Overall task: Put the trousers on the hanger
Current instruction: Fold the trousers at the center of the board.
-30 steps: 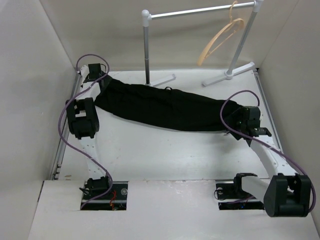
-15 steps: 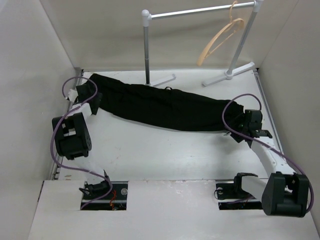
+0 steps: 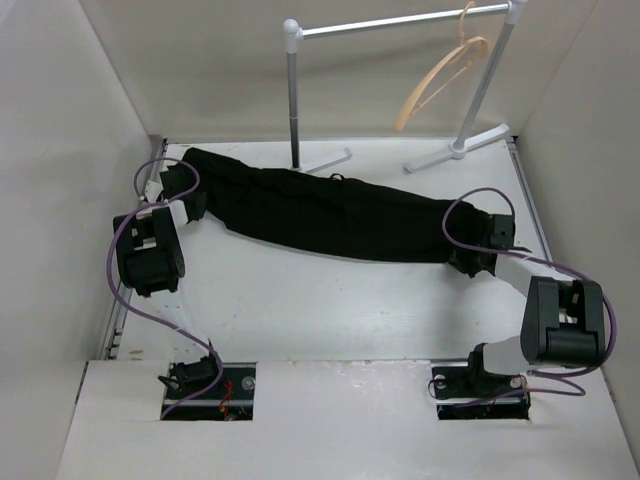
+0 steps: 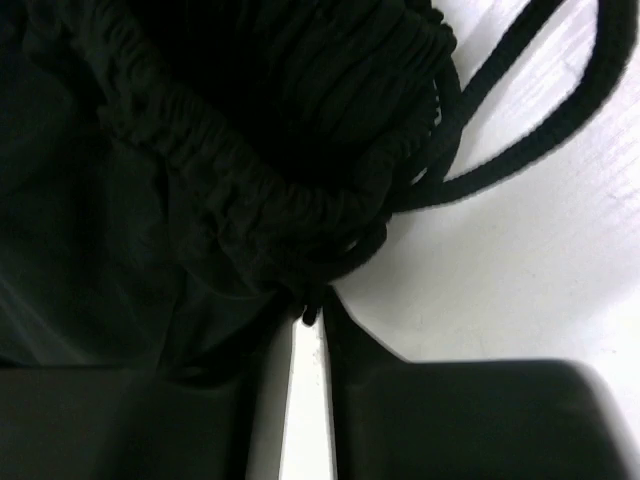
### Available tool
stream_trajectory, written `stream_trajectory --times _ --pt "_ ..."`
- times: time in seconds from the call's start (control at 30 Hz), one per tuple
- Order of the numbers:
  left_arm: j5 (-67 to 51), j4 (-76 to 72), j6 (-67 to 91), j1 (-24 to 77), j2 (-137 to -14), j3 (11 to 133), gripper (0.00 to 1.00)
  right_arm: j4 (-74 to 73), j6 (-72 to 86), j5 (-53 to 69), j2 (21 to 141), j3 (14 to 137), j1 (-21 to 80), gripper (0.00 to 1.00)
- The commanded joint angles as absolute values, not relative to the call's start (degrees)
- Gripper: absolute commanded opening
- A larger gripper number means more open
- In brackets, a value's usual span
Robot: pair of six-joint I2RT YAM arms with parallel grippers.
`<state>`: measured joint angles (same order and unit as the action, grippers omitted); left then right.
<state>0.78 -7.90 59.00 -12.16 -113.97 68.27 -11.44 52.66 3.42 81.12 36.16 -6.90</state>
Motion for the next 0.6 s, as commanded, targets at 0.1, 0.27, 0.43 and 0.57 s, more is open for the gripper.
stream_trajectory --times 0.1,0.27,0.43,0.57 --pt "6.5 -0.19 56.52 -15.68 -105.76 59.96 0.04 -12.46 55.9 -1.84 75.95 34.72 -9.27 0.08" --pt "11.42 6.49 52.65 -17.62 -91.79 49.5 0.03 -18.89 57.13 -2.64 66.64 32.09 -9.54 0.07" --pt "16.69 17.11 52.12 -17.45 -80.35 43.34 0.07 -25.03 55.99 -0.97 55.66 27.96 -12.17 0.08" --pt "19.86 24.25 51.25 -17.27 -72.96 39.38 0.3 -31.45 54.06 1.66 45.2 24.88 -15.07 0.11"
